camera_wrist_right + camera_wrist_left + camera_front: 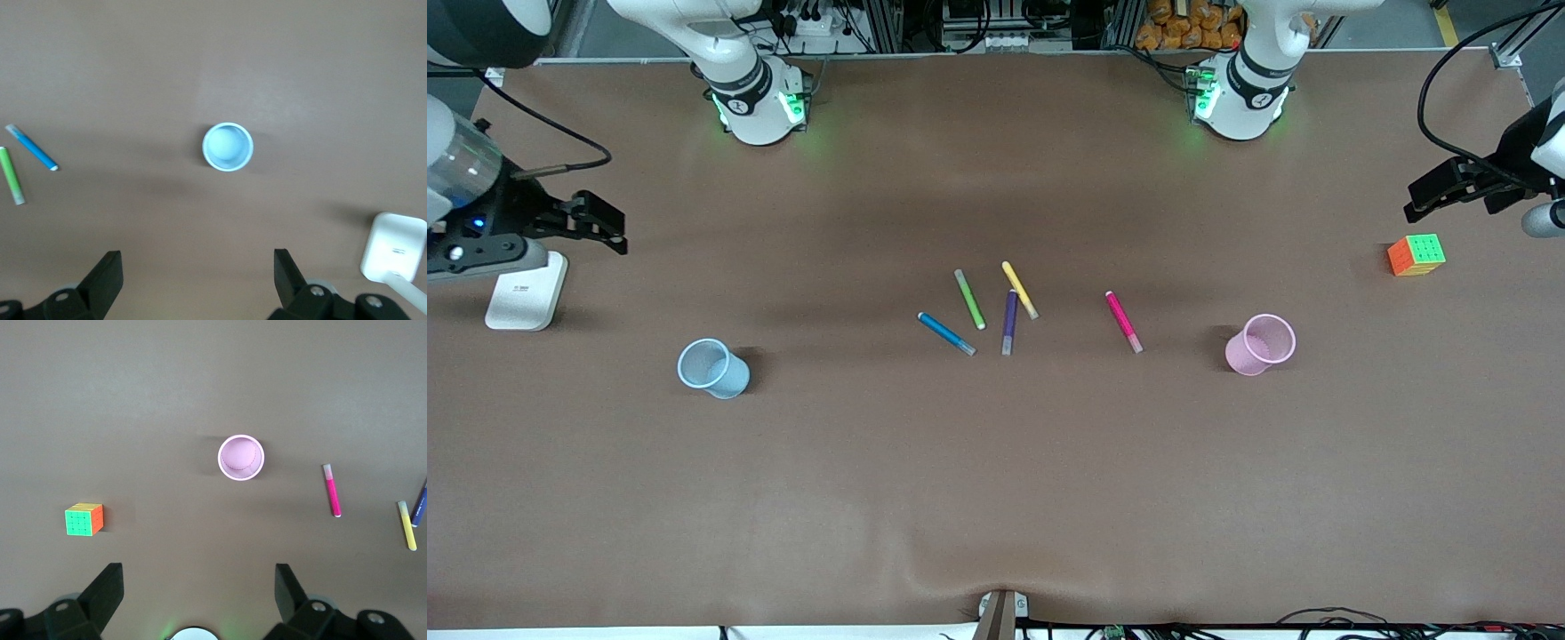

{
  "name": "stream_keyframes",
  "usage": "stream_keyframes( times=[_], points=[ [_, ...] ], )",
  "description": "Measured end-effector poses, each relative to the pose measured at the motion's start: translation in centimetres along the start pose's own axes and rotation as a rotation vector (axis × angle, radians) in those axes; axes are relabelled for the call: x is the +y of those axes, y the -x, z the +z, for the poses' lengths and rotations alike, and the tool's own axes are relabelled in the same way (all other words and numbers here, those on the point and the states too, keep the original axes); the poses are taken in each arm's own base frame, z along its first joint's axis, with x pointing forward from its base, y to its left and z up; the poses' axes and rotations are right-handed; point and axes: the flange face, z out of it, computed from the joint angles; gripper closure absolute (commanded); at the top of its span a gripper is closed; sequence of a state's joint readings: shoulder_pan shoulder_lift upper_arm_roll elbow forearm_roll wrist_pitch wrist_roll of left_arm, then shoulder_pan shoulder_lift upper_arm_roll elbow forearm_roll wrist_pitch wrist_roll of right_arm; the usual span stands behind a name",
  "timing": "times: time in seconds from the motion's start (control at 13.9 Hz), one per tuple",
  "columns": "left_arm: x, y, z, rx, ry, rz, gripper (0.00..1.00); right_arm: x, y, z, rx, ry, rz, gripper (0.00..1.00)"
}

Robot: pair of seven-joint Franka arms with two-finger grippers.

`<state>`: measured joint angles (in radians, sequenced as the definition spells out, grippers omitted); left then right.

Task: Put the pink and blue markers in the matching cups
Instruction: 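Move the right gripper to the blue marker while the left gripper advances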

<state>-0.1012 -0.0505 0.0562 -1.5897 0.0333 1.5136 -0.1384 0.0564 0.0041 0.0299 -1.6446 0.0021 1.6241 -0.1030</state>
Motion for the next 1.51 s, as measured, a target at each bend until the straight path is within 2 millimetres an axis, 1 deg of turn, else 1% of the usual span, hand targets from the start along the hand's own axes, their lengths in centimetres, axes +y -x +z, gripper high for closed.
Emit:
stream_keyframes(
  times=[0.14, 0.58, 0.72, 0.86, 1.01, 1.23, 1.37, 1.51],
  points=[
    [0.0, 0.0, 0.1, -0.002, 0.000, 0.000, 0.00, -2.0, -1.1, 1.4, -0.007, -0.025, -0.031, 0.00],
    [0.0, -0.1, 0.2, -0.004, -0.001, 0.000, 0.00, -9.9, -4.1, 6.1, -0.024, -0.061, -0.153, 0.00],
    [0.0, -0.1, 0.3, -0.008, -0.001, 0.000, 0.00, -12.4, -4.7, 8.0, -0.045, -0.060, -0.192, 0.00],
    [0.2, -0.3, 1.0, -0.033, -0.005, 0.002, 0.00, -14.5, -5.0, 9.9, -0.077, -0.059, -0.225, 0.00],
    [0.8, -0.5, 3.0, -0.106, -0.014, 0.011, 0.00, -16.2, -5.4, 12.0, -0.100, -0.058, -0.250, 0.00],
    [2.1, -1.7, 7.0, -0.212, -0.032, 0.028, 0.00, -18.8, -6.6, 15.7, -0.104, -0.056, -0.285, 0.00],
    [3.0, -2.6, 9.9, -0.278, -0.043, 0.042, 0.00, -21.0, -7.2, 18.1, -0.093, -0.055, -0.314, 0.00],
    [3.8, -3.2, 12.3, -0.329, -0.053, 0.053, 0.00, -23.7, -7.5, 20.6, -0.084, -0.053, -0.337, 0.00]
  ],
)
